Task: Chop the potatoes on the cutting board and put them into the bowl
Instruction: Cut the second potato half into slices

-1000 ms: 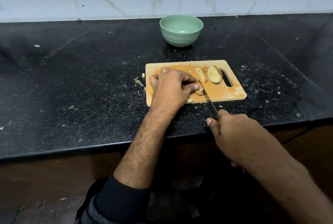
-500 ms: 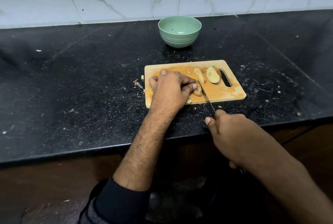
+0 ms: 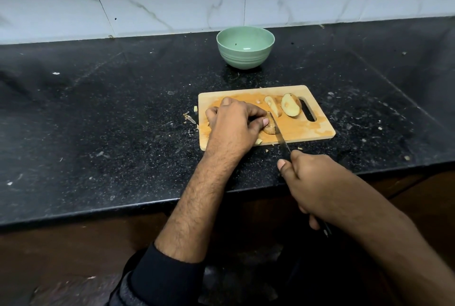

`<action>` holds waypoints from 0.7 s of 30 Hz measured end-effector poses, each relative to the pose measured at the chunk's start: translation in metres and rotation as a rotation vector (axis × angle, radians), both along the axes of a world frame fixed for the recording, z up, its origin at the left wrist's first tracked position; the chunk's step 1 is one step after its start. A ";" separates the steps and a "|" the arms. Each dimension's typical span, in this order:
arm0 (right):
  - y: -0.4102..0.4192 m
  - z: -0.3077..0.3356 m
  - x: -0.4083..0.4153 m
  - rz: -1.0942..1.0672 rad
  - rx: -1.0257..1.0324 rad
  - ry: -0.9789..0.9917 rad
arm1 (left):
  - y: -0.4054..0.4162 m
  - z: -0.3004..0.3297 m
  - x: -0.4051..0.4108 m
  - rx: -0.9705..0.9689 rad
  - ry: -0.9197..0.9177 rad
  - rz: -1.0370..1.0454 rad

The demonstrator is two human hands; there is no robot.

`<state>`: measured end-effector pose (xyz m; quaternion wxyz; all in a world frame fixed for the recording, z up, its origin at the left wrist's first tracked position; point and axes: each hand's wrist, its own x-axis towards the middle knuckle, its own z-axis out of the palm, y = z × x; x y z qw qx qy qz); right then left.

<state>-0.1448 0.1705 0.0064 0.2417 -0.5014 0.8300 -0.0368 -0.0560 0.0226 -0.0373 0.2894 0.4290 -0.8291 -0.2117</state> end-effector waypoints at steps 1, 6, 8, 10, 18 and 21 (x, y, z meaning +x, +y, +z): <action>0.000 0.000 0.000 -0.001 0.004 0.005 | 0.000 0.000 0.000 0.002 0.001 0.001; 0.002 0.001 -0.001 -0.009 0.000 0.011 | 0.000 0.000 0.001 0.006 0.013 0.006; 0.005 0.005 -0.004 -0.032 -0.022 -0.010 | 0.001 -0.001 0.003 0.006 0.023 0.009; 0.009 0.009 -0.005 -0.060 -0.075 -0.037 | 0.002 -0.002 0.005 -0.002 0.034 0.006; 0.004 0.010 -0.004 -0.048 -0.104 -0.032 | 0.005 -0.003 0.003 -0.068 0.013 -0.039; 0.003 0.008 -0.001 -0.055 -0.106 -0.041 | 0.004 -0.004 0.002 -0.077 -0.016 -0.040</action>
